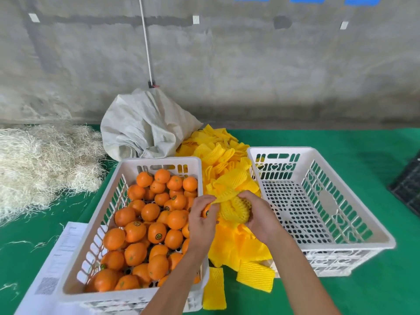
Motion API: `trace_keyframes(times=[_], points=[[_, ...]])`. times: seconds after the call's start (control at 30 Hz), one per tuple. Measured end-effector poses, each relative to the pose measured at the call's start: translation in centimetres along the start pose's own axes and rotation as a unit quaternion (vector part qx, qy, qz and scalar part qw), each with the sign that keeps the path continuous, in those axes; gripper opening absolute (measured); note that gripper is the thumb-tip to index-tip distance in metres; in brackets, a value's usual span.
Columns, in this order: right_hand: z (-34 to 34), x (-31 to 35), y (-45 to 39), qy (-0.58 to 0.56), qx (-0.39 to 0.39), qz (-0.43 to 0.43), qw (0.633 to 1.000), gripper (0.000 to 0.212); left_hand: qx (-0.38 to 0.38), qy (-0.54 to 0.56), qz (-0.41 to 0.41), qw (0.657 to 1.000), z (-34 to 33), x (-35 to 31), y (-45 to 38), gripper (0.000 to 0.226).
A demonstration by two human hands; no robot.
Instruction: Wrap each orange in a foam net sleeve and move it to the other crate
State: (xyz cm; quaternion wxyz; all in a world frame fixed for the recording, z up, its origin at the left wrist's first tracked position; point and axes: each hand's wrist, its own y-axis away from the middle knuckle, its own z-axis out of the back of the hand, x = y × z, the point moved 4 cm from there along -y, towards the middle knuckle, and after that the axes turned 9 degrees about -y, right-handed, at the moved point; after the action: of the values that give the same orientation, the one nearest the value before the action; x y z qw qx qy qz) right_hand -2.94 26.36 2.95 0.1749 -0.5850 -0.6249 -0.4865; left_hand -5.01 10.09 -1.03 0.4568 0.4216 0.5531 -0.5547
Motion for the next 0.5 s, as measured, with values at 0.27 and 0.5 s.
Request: trace_keyframes(times=[0.27, 0.5], points=[[-0.1, -0.2, -0.2, -0.011, 0.034, -0.122, 0.992, 0.019, 0.06, 0.035, 0.028, 0.997, -0.3, -0.3, 0.3, 0.04], [0.7, -0.4, -1.2, -0.123, 0.068, -0.14, 0.98, 0.022, 0.097, 0.015, 0.06, 0.993, -0.7, -1.2, 0.6, 0.044]])
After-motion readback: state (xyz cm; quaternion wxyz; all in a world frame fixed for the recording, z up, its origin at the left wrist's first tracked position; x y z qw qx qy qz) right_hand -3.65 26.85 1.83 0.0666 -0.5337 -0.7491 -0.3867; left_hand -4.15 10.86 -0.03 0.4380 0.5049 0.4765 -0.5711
